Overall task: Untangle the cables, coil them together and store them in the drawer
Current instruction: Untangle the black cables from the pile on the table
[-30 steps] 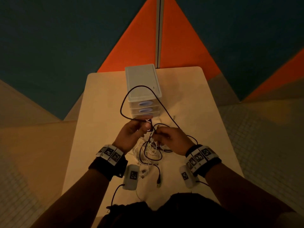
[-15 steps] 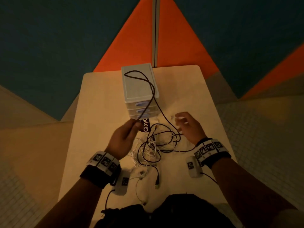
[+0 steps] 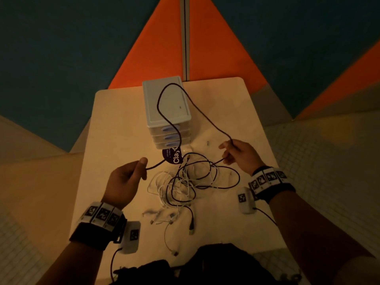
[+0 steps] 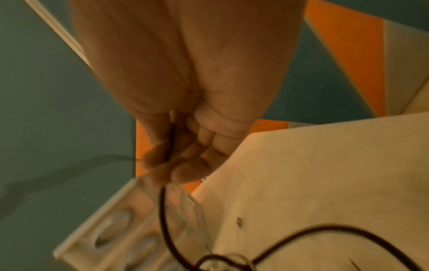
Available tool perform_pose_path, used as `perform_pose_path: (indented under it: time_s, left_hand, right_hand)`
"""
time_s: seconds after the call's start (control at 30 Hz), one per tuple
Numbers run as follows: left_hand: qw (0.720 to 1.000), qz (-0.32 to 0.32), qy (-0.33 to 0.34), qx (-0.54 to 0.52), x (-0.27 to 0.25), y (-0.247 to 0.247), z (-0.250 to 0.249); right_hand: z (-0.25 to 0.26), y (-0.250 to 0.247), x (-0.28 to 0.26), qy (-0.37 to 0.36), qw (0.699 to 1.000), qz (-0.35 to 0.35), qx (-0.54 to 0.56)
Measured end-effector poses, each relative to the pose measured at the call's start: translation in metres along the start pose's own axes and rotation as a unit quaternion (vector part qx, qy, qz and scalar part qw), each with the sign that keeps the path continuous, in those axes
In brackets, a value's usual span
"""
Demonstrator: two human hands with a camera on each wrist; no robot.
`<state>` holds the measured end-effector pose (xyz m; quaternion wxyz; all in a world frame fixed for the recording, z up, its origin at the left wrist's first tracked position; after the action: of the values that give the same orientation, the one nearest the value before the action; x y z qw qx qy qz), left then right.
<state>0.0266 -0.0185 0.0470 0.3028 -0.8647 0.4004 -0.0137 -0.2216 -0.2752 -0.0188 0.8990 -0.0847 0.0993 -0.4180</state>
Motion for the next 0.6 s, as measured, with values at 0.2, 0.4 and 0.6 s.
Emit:
perform_pose_path:
  time_s: [0.2,0.4,0.6]
  left_hand:
    - [0.995,0.081,0.052,0.006,-0.002,0.026,-0.003]
    - [0.988,0.083,0.060,0.117,0.004,0.061,-0.020]
    - [0.980,0.137,0.072,0.124,0.006,0.107,-0.049]
  right_hand:
    - [0.036,-0.015,0.003,-0.033,0.995,-0.023,0.090]
    - [0.058,-0.005,-0.005,-0.051,0.995,0.002,0.088]
    - [0.083,0.035,-0.030,-0.079,0.990,0.112,0.035]
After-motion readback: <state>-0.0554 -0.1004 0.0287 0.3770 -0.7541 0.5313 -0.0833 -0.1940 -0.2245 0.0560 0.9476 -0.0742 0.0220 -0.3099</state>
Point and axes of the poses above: each hand's wrist, its own x-axis towards the middle knuckle, its own y-axis out of the palm, z = x × y, the point moved 6 cm from there along x, towards the middle knuckle, and after that the axes turned 11 degrees about -y, right-handed, at the moved point
